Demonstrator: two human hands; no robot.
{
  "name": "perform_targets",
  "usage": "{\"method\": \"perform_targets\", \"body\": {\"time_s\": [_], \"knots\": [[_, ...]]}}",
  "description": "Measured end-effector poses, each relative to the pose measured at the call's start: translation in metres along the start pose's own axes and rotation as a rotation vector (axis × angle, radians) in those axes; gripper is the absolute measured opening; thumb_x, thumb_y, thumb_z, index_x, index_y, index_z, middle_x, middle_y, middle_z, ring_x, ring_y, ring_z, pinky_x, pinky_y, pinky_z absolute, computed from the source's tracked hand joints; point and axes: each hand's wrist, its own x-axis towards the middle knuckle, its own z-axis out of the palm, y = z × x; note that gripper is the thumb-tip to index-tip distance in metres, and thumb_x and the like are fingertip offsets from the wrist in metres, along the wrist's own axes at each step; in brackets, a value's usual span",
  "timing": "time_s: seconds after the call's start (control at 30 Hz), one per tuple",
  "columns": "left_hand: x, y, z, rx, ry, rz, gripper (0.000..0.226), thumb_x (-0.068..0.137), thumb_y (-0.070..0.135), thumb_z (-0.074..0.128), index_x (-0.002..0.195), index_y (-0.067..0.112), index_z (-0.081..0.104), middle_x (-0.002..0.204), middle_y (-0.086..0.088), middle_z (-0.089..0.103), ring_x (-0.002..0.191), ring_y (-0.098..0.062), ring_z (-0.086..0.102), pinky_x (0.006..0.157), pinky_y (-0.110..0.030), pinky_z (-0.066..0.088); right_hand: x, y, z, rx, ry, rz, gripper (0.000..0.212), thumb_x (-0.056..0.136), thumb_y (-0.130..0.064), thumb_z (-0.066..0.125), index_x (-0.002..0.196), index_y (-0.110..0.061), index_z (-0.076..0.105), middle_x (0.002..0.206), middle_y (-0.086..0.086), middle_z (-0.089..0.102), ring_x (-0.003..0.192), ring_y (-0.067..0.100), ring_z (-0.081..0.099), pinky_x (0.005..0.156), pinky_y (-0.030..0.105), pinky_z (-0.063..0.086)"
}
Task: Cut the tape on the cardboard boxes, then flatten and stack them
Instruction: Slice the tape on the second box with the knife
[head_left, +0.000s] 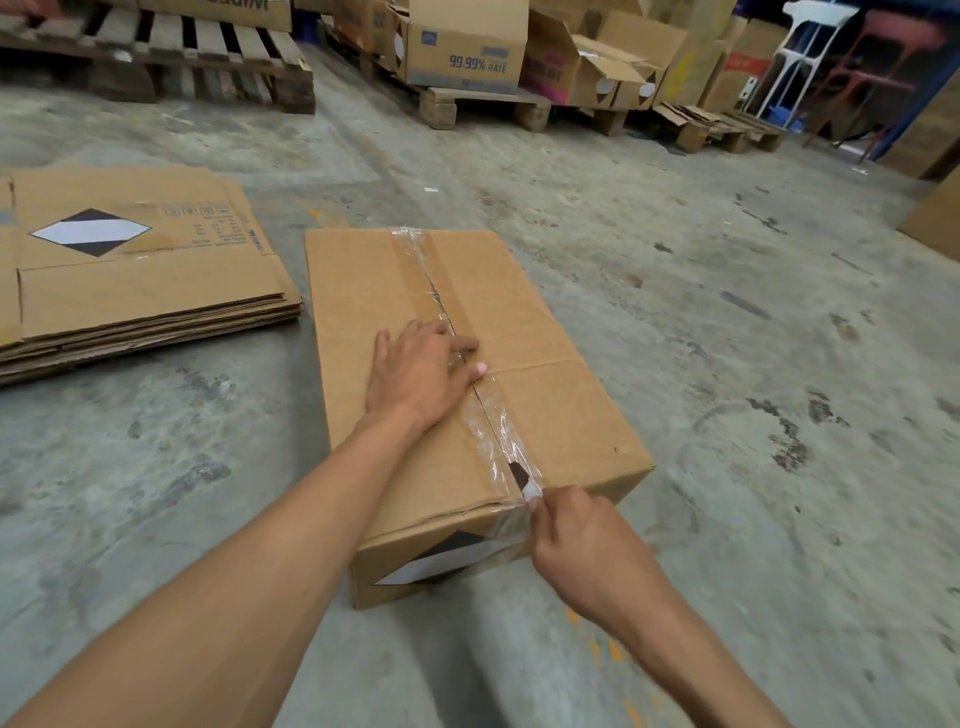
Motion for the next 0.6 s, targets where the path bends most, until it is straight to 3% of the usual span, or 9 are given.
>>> {"method": "perform_targets", "body": {"time_s": [0.07,0.13,0.2,0.27,0.33,0.43,0.53,0.6], "knots": [[-0.003,-0.002,-0.002,-0.123,0.007,0.105,0.038,0.082,0.058,0.062,0.114,0.039,0.067,0.133,0.007,0.057,0.13,-0.012,0.045,0.113,-0.045,0.022,-0.014,-0.01,0.006,-0.208,0.077,-0.027,0.014,0.095,-0.023,0.035,0.092,-0.02,0.049,0.095,0.007,0.063,0.094,0.032,0.061,0.066,0.035,0.034],[-0.004,-0.006,-0.009,-0.279,-0.049,0.129,0.038,0.071,0.06,0.071,0.102,0.037,0.071,0.124,0.011,0.063,0.123,-0.009,0.051,0.113,-0.044,0.024,-0.015,-0.011,0.007,-0.131,0.077,-0.002,0.017,0.097,-0.024,0.036,0.085,-0.021,0.048,0.092,0.007,0.064,0.093,0.031,0.062,0.066,0.034,0.034],[-0.006,-0.01,-0.015,-0.369,-0.139,0.15,0.045,0.067,0.06,0.072,0.103,0.034,0.073,0.124,0.011,0.063,0.123,-0.008,0.052,0.115,-0.047,0.023,-0.007,0.003,0.002,0.224,-0.044,0.042,0.033,0.101,-0.029,0.037,0.071,-0.019,0.044,0.068,0.004,0.055,0.069,0.024,0.058,0.058,0.031,0.034],[-0.01,-0.008,-0.022,-0.24,-0.25,0.172,0.048,0.076,0.057,0.071,0.119,0.035,0.067,0.142,0.008,0.052,0.138,-0.013,0.038,0.118,-0.05,0.014,-0.003,0.012,-0.002,0.561,-0.197,0.114,0.039,0.103,-0.03,0.038,0.067,-0.016,0.043,0.05,-0.004,0.04,0.044,0.013,0.039,0.046,0.026,0.03],[-0.018,-0.001,-0.026,-0.028,-0.363,0.146,0.05,0.09,0.054,0.056,0.137,0.04,0.051,0.158,0.009,0.028,0.149,-0.019,0.015,0.119,-0.053,0.004,-0.006,0.013,0.002,0.41,-0.118,0.053,0.039,0.102,-0.03,0.038,0.066,-0.017,0.041,0.052,-0.005,0.04,0.05,0.015,0.042,0.053,0.029,0.033],[-0.033,0.011,-0.026,0.161,-0.459,0.084,0.053,0.099,0.058,0.028,0.15,0.047,0.021,0.162,0.016,0.0,0.151,-0.021,-0.005,0.117,-0.056,-0.004,-0.02,-0.003,0.001,-0.058,0.055,0.023,0.017,0.095,-0.024,0.039,0.081,-0.019,0.047,0.083,0.005,0.058,0.086,0.03,0.06,0.065,0.034,0.035],[-0.05,0.01,-0.018,0.243,-0.364,0.091,0.054,0.097,0.064,0.013,0.15,0.052,0.01,0.162,0.016,-0.002,0.151,-0.019,-0.005,0.118,-0.057,-0.003,-0.027,-0.01,0.0,-0.173,0.038,0.026,0.017,0.092,-0.021,0.04,0.101,-0.016,0.053,0.102,0.007,0.06,0.101,0.032,0.059,0.07,0.034,0.034],[-0.053,0.006,-0.015,0.227,-0.275,0.119,0.055,0.097,0.065,0.014,0.149,0.05,0.017,0.162,0.016,0.006,0.151,-0.02,0.001,0.118,-0.057,-0.001,-0.028,-0.002,0.001,0.049,0.032,0.034,0.02,0.097,-0.025,0.037,0.087,-0.018,0.053,0.083,0.004,0.059,0.083,0.029,0.06,0.065,0.032,0.035]]}}
